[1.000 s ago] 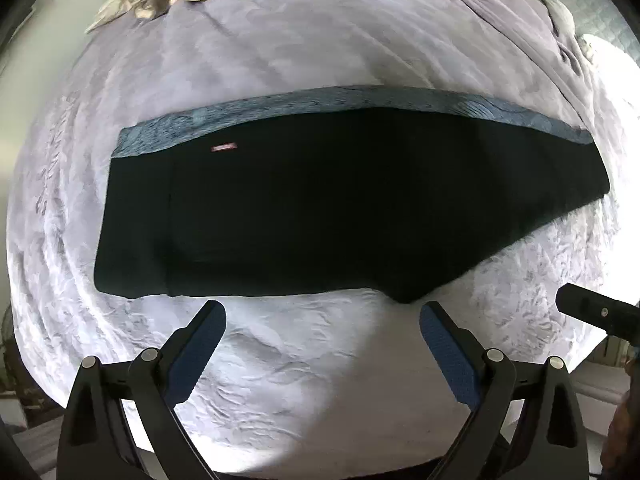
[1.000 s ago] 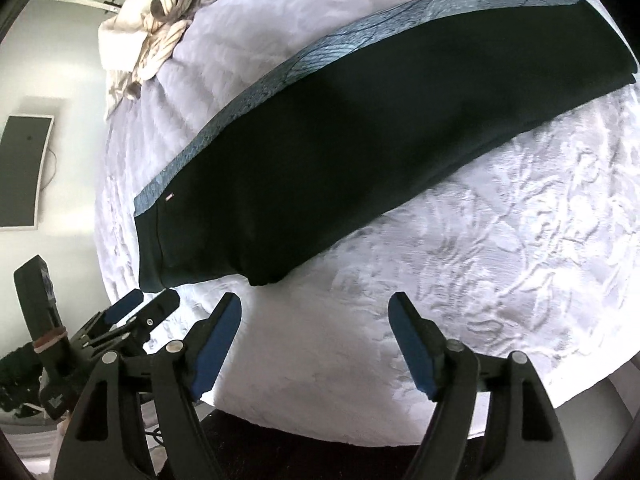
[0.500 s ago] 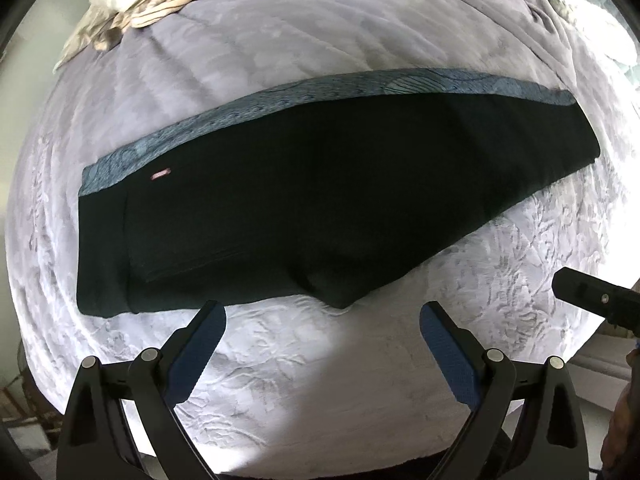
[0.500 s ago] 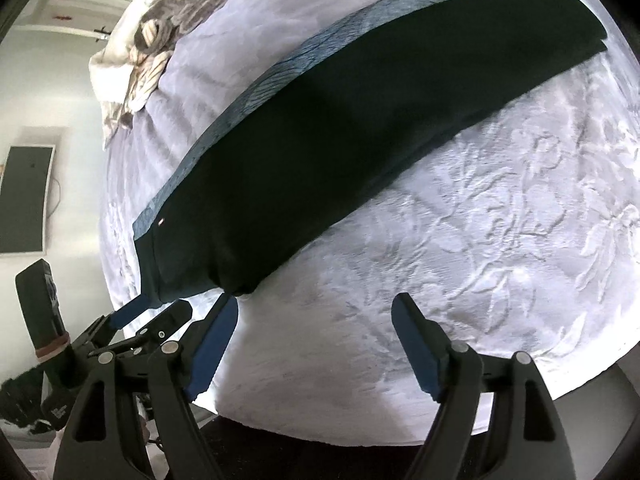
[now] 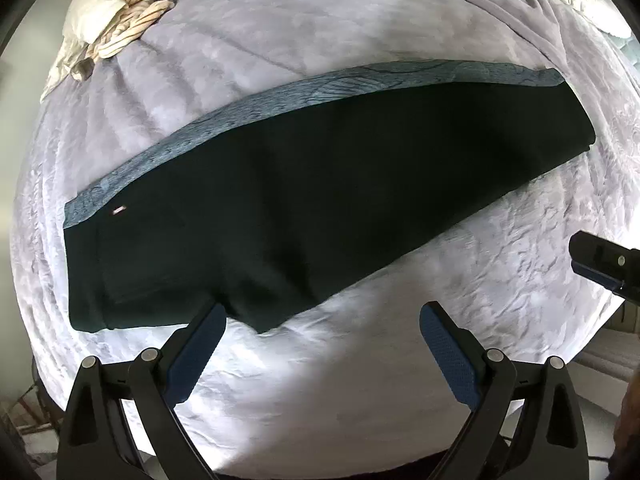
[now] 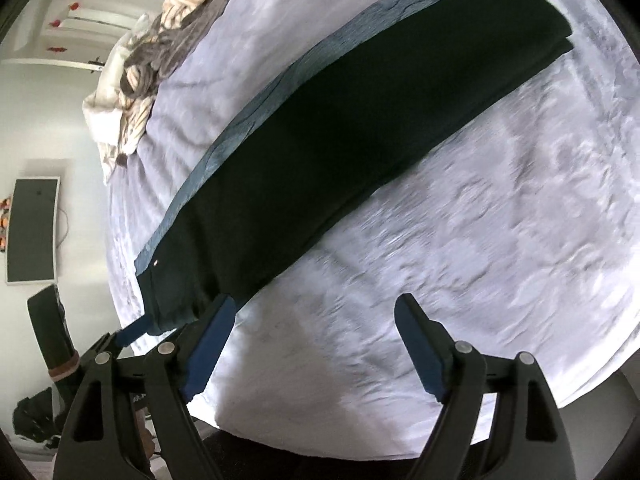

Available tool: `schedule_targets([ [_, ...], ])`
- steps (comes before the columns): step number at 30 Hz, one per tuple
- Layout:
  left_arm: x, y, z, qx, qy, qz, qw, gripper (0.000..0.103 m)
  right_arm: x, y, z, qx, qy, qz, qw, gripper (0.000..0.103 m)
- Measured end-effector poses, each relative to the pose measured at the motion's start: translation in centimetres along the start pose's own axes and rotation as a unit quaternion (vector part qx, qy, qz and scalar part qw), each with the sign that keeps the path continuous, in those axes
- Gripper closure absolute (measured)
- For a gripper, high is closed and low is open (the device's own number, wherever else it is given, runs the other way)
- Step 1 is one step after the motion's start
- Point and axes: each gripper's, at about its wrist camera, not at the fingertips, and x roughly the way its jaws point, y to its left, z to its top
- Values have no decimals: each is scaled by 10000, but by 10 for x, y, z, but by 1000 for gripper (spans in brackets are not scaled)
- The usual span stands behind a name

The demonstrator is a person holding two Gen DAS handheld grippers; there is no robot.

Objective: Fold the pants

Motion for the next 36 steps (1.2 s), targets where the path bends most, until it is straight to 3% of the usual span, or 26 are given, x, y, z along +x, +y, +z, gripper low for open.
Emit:
schedule_targets([
  [15,2,-70,29,76,56,46,9999,5,-41,-76,52,156,-216,-60,9996,17],
  [36,36,-111,69,253,280,-58,9993,5,-30,-101,67,393,-199,-69,9990,15],
])
